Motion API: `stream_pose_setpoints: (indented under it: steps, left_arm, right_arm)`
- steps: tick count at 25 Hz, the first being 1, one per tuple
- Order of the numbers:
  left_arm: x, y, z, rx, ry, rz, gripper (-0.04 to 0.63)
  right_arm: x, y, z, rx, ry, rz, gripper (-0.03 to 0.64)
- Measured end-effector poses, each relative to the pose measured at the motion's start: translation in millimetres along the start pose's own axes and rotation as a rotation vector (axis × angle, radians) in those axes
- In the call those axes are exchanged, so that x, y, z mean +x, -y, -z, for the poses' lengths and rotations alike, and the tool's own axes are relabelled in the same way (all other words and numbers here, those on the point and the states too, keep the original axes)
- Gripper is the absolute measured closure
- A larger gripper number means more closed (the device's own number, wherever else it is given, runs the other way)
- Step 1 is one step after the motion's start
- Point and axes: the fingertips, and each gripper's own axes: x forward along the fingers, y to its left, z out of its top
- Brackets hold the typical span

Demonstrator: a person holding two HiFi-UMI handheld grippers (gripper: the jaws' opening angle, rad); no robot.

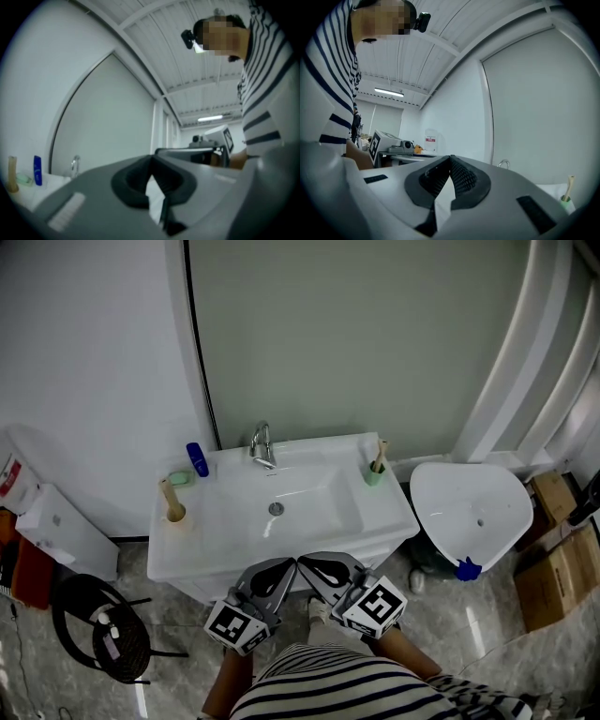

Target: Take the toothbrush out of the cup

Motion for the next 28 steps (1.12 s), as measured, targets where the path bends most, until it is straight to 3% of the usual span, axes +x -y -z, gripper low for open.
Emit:
stream_pose_setpoints:
  steps: [14, 28]
  left_arm:
    - [94.5, -91.5, 11.5, 0.032, -0.057, 0.001, 0.589]
    - [195.2, -142.7, 44.3, 0.025, -0.114, 0.01, 0.589]
  right_arm:
    - [57.7, 125.8, 10.3, -0.033, -0.035, -0.01, 0.611]
    - [68.1, 237.1, 36.3, -0.05, -0.11, -0.028, 0.609]
